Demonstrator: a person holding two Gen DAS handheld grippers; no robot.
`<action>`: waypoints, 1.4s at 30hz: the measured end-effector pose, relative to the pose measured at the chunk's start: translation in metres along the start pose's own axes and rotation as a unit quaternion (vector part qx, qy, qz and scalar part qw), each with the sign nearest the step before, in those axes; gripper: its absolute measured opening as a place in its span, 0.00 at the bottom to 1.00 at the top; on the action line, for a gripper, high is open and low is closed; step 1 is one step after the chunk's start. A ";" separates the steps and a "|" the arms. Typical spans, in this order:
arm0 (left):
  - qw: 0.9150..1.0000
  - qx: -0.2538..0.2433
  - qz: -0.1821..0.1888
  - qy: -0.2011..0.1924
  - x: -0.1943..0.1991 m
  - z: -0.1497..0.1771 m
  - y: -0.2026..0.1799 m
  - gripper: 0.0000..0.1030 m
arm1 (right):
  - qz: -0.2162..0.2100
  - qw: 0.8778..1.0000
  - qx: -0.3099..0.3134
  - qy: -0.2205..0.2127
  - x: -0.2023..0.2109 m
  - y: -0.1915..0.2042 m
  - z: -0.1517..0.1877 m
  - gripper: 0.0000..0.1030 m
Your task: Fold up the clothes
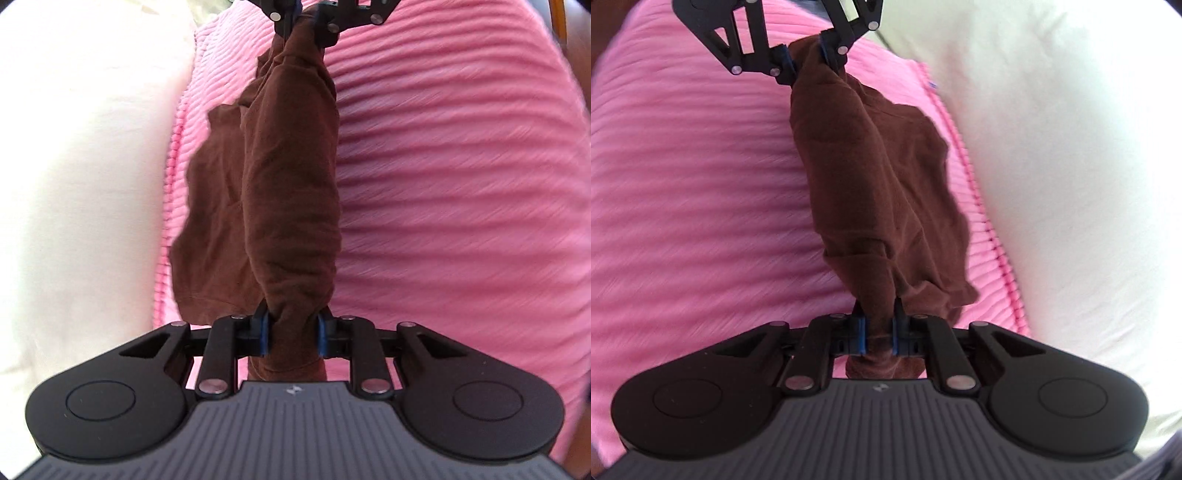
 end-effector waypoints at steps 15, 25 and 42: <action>0.972 0.221 -0.025 0.073 -0.015 -0.009 0.035 0.51 | -0.054 0.909 -0.413 0.032 0.076 -0.029 0.070 0.31; 0.846 0.525 0.011 0.092 -0.060 0.039 0.100 0.51 | -0.062 0.831 -0.552 -0.033 -0.015 -0.108 0.075 0.29; 0.816 0.574 -0.012 0.075 -0.054 0.059 0.115 0.00 | -0.112 0.858 -0.491 -0.105 -0.054 -0.112 0.038 0.01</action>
Point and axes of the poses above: each gripper's, at about its wrist camera, not at the fingertips, and x roughly against the way its jaws point, y to its left, z to its underside, the point moved 10 cm from there along -x, roughly the way its jaws point, and after that the axes turned 7 degrees about -y, right-handed, at the moved point
